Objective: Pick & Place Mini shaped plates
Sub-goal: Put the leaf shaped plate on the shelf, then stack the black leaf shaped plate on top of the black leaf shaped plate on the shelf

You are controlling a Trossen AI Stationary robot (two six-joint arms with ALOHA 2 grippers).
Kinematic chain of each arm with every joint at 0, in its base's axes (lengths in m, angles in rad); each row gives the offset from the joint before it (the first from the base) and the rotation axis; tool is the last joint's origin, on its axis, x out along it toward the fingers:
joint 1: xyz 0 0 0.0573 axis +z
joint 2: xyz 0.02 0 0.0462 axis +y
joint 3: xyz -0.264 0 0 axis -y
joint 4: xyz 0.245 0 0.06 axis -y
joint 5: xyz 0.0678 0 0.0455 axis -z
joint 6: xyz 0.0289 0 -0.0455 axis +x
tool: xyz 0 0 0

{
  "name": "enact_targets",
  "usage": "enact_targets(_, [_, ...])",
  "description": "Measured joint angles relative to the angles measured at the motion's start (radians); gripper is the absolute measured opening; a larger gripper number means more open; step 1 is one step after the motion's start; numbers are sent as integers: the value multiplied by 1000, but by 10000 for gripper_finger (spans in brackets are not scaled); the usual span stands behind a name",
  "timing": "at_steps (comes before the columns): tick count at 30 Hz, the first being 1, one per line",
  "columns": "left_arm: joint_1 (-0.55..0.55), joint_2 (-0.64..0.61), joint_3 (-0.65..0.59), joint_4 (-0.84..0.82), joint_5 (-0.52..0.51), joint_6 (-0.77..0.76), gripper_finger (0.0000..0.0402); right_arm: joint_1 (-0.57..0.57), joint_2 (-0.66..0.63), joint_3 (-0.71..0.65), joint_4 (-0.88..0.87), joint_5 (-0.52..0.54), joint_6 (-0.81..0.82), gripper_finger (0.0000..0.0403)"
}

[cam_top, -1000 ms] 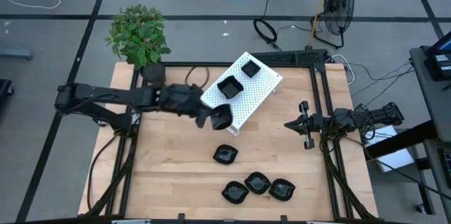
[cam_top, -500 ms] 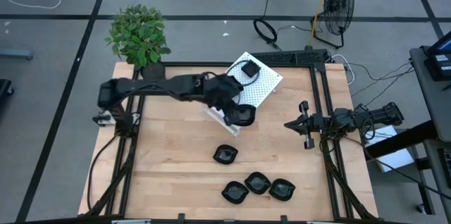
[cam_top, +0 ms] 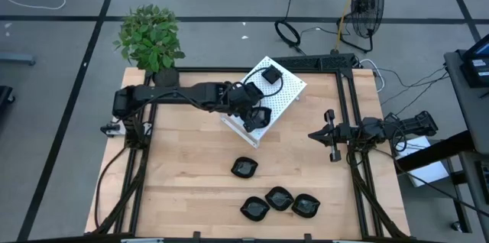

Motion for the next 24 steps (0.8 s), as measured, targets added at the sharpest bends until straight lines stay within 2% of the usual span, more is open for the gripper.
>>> enact_targets(9, [0,0,0,-1,-10,9,44,0,0,0,0,0,0,0])
enact_targets(12, [0,0,0,-1,-29,11,46,0,0,0,0,0,0,0])
enact_targets(16, [0,-1,0,-15,-103,11,46,0,0,0,0,0,0,0])
enact_targets(24, [-46,-37,1,-76,-119,-45,47,0,0,0,0,0,0,0])
